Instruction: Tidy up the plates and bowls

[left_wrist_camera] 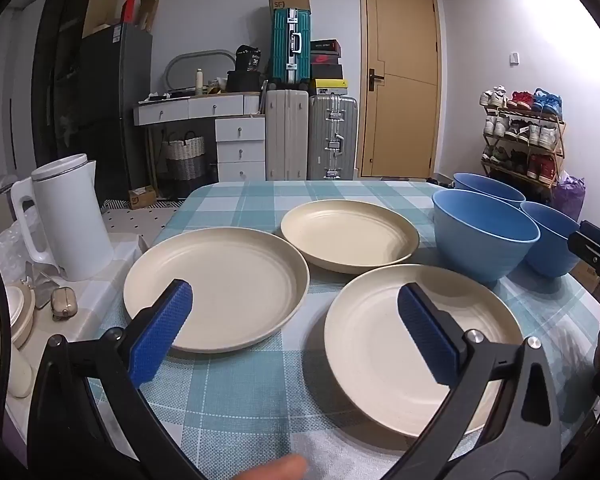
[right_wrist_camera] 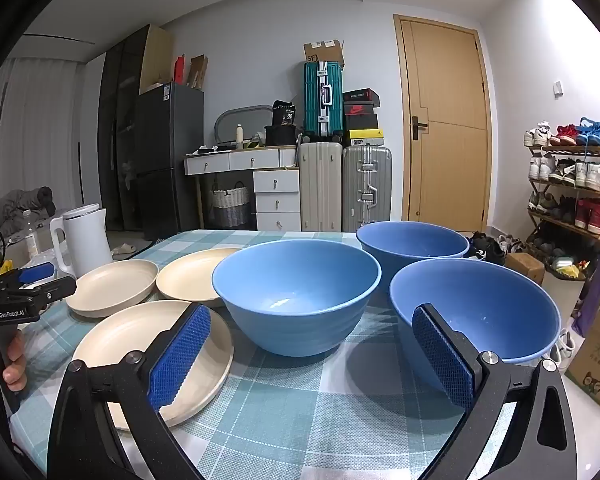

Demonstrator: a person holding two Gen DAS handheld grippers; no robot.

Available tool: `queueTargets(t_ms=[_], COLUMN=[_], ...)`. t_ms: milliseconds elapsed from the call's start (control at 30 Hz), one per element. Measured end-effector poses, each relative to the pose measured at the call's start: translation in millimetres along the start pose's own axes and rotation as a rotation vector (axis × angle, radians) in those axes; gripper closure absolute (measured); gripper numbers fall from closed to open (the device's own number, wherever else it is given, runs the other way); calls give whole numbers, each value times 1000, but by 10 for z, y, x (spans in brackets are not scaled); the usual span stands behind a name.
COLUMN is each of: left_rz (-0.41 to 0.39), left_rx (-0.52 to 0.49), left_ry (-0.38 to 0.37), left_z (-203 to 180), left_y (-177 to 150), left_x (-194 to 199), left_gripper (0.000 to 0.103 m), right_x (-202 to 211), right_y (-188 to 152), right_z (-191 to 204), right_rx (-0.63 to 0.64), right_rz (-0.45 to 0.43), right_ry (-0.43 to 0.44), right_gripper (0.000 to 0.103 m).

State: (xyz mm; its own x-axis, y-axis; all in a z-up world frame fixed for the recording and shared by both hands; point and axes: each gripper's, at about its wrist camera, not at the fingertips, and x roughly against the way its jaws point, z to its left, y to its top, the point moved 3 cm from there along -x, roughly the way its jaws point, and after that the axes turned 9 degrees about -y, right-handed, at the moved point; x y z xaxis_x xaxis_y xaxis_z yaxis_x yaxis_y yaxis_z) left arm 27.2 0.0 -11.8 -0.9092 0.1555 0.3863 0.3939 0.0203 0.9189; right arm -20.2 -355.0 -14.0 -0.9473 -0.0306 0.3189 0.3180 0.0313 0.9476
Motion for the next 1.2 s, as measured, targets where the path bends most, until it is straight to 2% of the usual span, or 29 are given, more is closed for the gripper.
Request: queueTargets(t_ms=[1200], left_rz=[8], left_rx=[3], left_ry=[0], left_z=[1], left_y=[-2], left_x=[0], left_gripper=[0], right_x=[-3], right_y=[0], right_z=[2], right_rx=[2], right_rz=[0], right_ry=[0], right_gripper=[0])
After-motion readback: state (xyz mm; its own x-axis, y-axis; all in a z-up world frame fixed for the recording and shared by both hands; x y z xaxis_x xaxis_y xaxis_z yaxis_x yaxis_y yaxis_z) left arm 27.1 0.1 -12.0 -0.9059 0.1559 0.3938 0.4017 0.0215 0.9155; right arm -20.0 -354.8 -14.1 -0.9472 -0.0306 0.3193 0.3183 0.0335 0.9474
